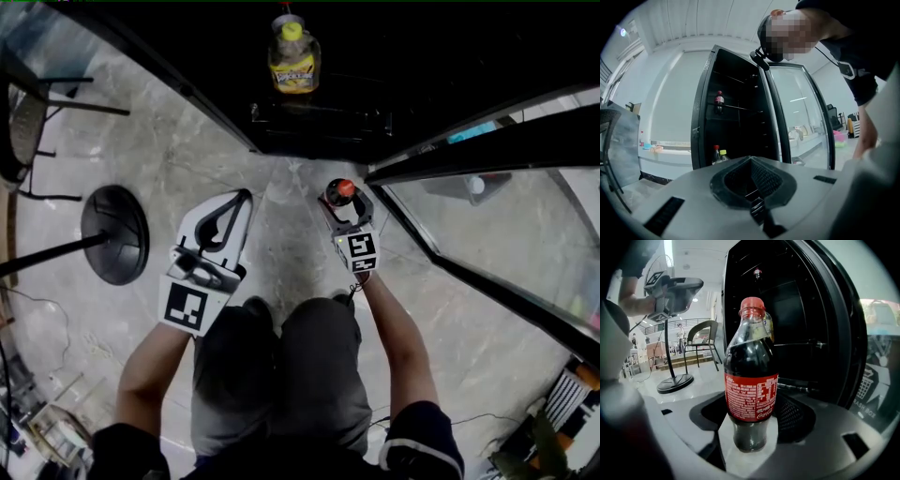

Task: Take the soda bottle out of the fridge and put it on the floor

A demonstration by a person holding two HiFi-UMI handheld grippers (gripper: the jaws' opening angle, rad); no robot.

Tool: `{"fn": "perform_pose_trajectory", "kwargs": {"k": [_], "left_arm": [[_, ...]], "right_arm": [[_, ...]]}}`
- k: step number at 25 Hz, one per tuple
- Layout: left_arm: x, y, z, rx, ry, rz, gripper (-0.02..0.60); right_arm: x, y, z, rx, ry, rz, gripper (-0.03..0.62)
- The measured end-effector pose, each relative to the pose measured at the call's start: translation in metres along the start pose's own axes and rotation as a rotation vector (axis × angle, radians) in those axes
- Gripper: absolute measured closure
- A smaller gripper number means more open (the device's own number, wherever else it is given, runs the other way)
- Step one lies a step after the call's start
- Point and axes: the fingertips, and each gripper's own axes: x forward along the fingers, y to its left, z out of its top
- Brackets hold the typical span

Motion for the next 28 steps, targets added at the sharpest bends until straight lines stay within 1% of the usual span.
{"fn": "perform_pose_trajectory", "kwargs": {"k": [5,14,19,24,28], "left_arm": [[0.000,-0.005,-0.015,0.019,0.000,-0.026,0.557],[0.002,-0.005,-0.036,0.044,-0.010,-0.046,0.557],[-0.002,-0.004,-0.046,0.057,-0.004,-0.052,0.557],[-0.005,0.001,-0.056,0.054,-0.001,-0.042,0.557],[-0.007,0.003,-0.063,0.054,0.005,-0.045,0.557]], "right_arm": [[0.009,0.002,-0.021,0.000,-0.001,-0.001,0.278],[0.028,-0.001,-0.055,-0.004,0.007,-0.011,0.278],[0.038,0.004,-0.068,-0.009,0.003,-0.010,0.278],[0.044,0.009,-0.076,-0.029,-0.007,-0.009,0.278],[0.046,0.009,-0.075,-0.039,-0.030,-0.025,0.276]]}}
